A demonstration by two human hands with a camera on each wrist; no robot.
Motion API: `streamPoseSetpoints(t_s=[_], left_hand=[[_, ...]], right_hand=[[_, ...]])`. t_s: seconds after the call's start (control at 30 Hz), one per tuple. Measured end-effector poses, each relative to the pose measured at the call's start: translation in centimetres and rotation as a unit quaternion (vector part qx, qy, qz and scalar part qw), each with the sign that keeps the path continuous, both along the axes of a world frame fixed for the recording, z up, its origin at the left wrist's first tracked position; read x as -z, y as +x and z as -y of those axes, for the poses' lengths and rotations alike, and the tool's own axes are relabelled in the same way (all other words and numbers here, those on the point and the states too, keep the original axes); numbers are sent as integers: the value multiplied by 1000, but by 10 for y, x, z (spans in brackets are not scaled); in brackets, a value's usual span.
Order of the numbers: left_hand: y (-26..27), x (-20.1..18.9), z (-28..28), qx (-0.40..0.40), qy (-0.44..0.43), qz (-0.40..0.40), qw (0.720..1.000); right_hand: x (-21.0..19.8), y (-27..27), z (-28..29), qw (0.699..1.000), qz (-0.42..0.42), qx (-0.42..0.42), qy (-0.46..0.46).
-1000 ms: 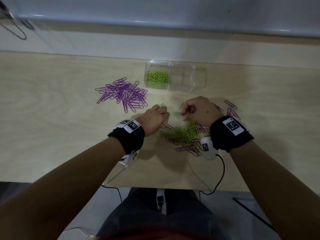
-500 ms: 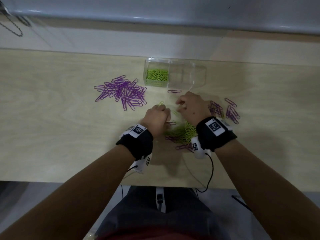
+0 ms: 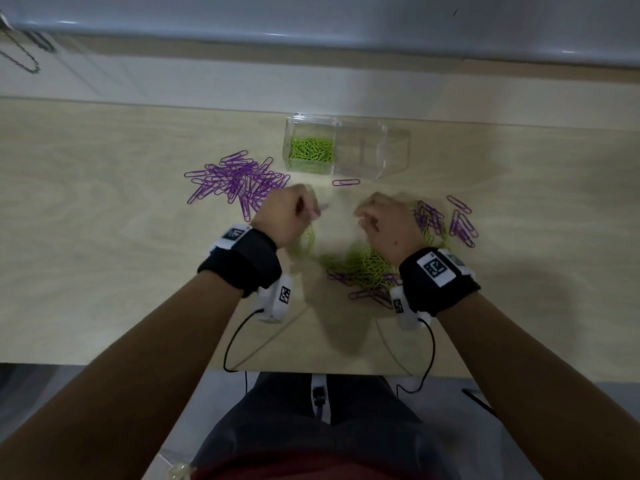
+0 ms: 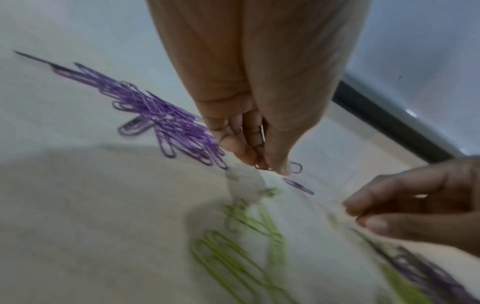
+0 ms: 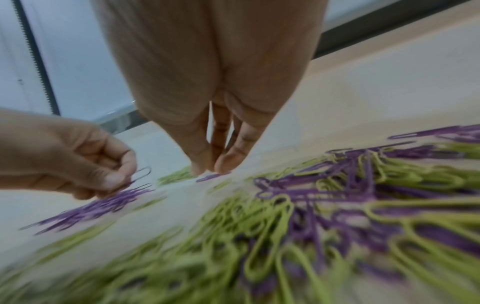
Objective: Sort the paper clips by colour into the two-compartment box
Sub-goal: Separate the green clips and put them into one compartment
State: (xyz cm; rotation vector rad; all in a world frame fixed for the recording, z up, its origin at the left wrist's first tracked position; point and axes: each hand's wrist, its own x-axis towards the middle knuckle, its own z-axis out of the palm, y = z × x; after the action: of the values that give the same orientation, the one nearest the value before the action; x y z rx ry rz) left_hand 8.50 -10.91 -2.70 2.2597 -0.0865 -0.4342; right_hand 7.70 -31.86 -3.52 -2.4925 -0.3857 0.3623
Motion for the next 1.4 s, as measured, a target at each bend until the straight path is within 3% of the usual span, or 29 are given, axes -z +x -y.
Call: streamPoseSetpoints(t_s=[0.1,0.23,0.4,0.5,0.7,0.83,1.0,1.1,1.17,1.27,1.4], left_hand=[[14,8,-10,-12,116,56,992],[5,18,-9,100,183,129,970],[-23,18,-4,217,200,73,953],[-39,22,-4,246,174,80,950],[-45,31,2,220,58,106,968],[-40,21,11,239,75,115,961],[-29,10,17,232,119,51,964],[-22,8,12,228,119,11,966],[-20,8,7,208,86,-8,974],[-19,7,-3,101,-21,-42,994],[-8,-8,-14,-24,-128,-66,989]], right_hand=[[3,18,-3,998,-3,33,-47],[9,10,-16,992,-43,-69,-99],[0,-8,-2,975,-82,-189,-88],[-4,-9,7,963,-105,-227,-103],[-9,-9,-5,956,-112,-237,-131],[-8,-3,-11,957,-137,-216,-134],[-11,5,-2,977,-196,-77,-13],[-12,8,6,965,-241,28,103],[-15,9,9,944,-260,97,177],[-28,16,3,883,-297,184,314],[-52,46,-19,826,-291,212,434]])
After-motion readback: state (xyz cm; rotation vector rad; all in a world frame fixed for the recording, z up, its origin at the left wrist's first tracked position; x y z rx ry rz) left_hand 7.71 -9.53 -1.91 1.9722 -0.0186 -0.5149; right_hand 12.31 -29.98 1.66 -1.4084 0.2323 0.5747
